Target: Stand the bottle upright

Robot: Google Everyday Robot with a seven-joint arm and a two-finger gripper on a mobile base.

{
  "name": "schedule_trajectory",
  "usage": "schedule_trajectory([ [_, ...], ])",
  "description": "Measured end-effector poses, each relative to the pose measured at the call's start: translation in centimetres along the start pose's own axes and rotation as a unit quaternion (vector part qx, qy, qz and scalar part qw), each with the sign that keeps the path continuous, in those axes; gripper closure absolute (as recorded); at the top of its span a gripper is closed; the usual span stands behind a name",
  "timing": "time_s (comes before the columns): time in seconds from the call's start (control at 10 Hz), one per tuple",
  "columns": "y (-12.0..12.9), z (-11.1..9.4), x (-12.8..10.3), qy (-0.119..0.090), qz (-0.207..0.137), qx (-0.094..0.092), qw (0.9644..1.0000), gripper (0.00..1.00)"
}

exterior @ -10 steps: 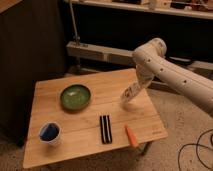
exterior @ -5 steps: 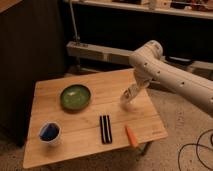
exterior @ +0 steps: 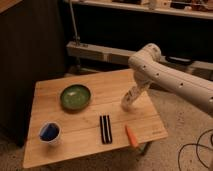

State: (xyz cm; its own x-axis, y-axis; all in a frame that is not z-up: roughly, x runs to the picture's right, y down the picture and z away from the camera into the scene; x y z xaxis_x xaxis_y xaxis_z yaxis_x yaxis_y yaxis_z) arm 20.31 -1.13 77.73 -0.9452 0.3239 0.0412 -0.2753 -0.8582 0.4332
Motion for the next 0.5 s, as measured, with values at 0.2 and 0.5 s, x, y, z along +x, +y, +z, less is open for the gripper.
schedule_trajectory([
  [0.2,-0.27,0.30,0.14,-0.002,-0.004,0.004,1.0000,0.98],
  [0.5,-0.61,0.53,-0.13,-0.010,-0.008,0.008,0.9999,0.98],
])
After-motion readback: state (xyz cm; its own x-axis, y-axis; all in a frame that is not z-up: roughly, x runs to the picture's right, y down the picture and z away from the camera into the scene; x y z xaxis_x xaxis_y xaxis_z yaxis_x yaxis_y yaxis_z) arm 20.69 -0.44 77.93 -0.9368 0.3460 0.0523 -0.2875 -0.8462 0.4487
